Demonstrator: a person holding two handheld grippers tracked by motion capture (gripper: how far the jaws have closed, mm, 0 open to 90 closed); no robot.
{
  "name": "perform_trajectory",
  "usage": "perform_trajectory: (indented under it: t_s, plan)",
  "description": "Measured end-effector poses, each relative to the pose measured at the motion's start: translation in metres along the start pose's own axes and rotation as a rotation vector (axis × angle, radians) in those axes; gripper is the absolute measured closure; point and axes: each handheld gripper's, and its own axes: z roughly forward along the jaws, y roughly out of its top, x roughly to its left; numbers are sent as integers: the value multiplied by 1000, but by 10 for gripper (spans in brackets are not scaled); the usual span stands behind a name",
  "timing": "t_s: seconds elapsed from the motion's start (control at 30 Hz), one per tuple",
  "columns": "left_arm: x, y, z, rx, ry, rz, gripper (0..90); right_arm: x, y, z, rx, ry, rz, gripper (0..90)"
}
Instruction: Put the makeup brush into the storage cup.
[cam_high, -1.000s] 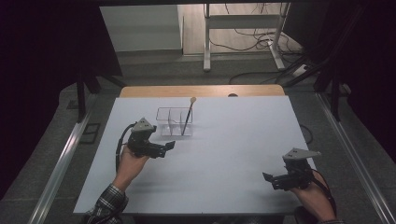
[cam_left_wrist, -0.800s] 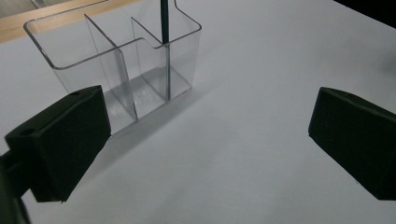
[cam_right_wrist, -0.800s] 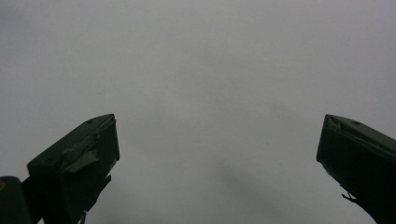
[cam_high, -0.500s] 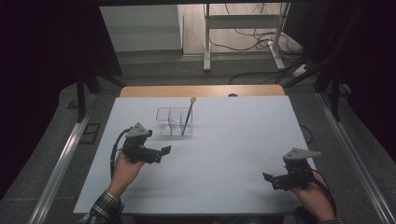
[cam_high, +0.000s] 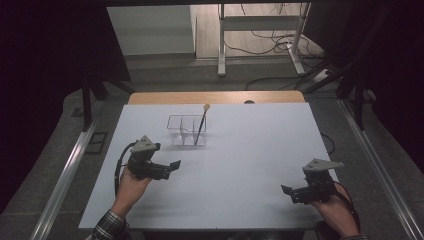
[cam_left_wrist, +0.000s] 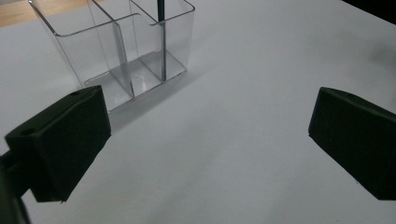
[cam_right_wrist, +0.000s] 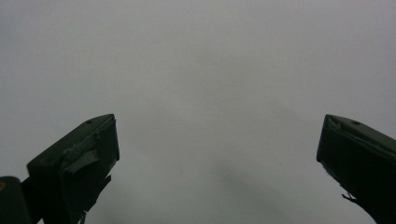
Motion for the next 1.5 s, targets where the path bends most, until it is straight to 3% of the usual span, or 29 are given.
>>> perform_trajectory:
  t_s: [1.5]
  plan:
    - [1,-33,-40,0,46,-40,0,0,0,0,5,-1,0,0]
